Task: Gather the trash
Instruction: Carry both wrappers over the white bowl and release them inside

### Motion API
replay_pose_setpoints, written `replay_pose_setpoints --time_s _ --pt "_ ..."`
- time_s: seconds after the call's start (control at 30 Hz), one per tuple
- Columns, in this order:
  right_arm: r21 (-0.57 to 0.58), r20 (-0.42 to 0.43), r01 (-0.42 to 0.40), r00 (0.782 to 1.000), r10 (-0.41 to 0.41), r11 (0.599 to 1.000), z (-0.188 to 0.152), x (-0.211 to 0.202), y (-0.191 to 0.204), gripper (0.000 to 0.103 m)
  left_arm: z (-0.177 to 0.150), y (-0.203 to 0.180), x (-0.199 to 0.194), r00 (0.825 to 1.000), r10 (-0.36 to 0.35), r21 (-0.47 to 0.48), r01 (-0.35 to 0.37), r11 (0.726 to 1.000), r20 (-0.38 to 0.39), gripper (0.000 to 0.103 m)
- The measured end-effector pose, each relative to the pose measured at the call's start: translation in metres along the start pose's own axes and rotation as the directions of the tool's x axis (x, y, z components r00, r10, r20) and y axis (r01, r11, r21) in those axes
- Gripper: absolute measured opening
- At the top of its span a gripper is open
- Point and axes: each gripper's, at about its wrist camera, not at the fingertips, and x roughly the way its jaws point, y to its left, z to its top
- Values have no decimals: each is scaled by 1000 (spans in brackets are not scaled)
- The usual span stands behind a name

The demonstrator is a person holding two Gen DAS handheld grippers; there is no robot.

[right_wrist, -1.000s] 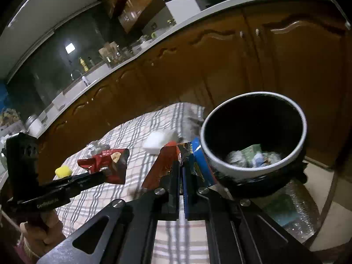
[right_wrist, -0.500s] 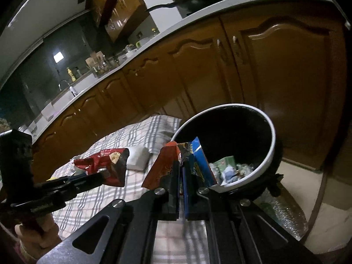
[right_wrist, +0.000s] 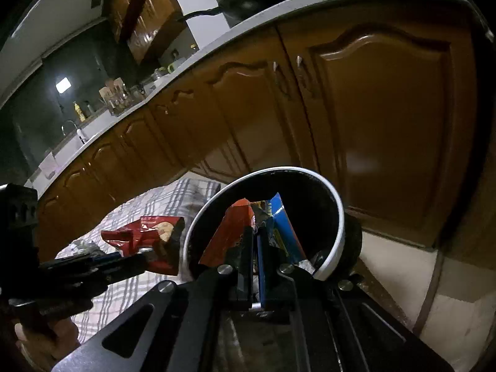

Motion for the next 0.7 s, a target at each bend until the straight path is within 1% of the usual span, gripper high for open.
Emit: replay_pose_setpoints --time_s 0.3,0.57,0.63,0.67,0.7 --pt "-8 -31 15 999 -15 1000 9 20 -5 2 13 -4 31 999 -3 -3 3 1000 -53 20" --pt "-9 -47 28 998 -28 1000 12 29 -10 3 17 -6 41 998 2 -1 -2 1000 -68 22" --pt "-5 -48 27 998 -27 1000 12 30 -11 8 17 -8 42 997 4 -2 -4 1000 -73 24" --pt "-2 -49 26 998 -26 1000 13 31 -12 9 17 -7 44 997 5 -5 -6 1000 -78 27" --pt "4 -50 21 999 -21 1000 14 32 -13 11 18 -7 45 997 5 -9 -6 1000 -83 37"
